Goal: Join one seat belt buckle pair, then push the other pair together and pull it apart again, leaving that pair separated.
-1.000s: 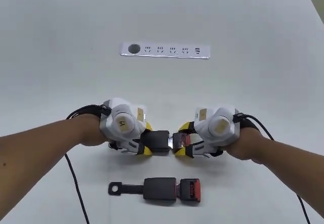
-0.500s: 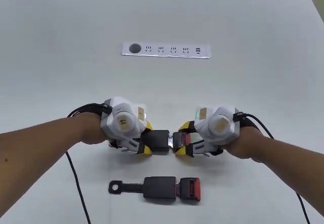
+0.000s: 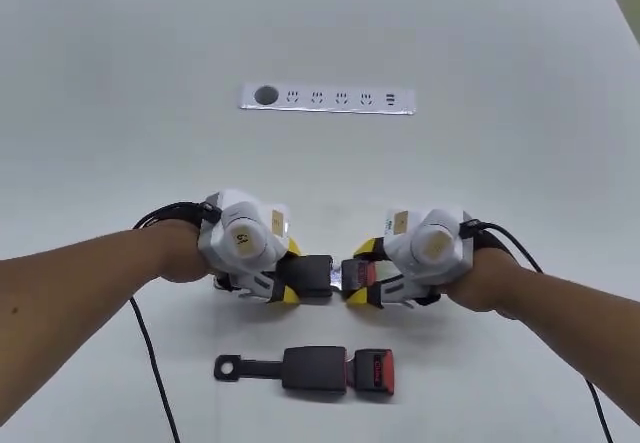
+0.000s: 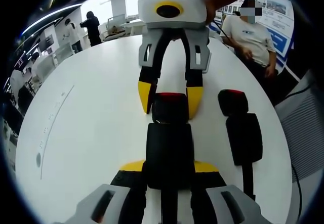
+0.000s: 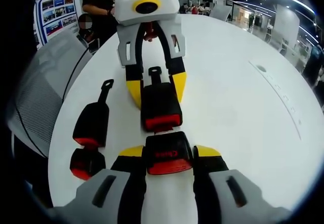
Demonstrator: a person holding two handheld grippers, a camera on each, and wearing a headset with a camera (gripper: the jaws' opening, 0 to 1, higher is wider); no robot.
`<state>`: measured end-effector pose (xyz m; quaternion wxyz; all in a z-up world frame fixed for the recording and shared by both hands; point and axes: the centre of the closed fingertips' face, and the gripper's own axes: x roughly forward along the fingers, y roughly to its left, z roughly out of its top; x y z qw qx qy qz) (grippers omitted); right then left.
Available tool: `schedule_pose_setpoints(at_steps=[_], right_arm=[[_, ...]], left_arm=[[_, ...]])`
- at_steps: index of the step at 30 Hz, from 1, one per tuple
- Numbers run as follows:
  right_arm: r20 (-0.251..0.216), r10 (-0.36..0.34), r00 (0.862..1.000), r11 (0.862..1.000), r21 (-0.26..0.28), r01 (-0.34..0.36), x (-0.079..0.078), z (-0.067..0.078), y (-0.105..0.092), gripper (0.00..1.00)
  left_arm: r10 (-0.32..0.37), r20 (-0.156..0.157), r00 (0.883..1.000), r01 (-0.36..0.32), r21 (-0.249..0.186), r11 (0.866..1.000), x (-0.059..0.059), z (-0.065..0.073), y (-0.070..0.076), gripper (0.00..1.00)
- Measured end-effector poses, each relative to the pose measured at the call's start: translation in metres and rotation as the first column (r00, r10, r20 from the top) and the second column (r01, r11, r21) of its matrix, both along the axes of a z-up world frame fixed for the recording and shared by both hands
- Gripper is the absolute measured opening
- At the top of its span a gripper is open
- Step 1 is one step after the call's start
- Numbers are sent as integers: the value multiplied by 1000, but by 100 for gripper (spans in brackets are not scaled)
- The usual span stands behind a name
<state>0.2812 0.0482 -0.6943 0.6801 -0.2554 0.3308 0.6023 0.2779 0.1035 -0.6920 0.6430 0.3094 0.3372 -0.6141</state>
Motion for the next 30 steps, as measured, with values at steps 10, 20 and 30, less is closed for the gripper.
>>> schedule_pose_setpoints(at_steps=[10,20,30], right_arm=[[-7,-4,1000,1000,-1,4,-2,2,-11,34],[-16,-8,1000,1000,3,8,-3,6,-28,34],[-21,-17,1000,1000,0,17,-3,7,-49,34]], left_arm=[[0,1,1000,0,-2,1000,-2,0,0,34],[4,-1,1000,-4,-3,1000,-2,-1,0,34],[8,-3,1000,-8,-3,1000,-3,0,-1,34]])
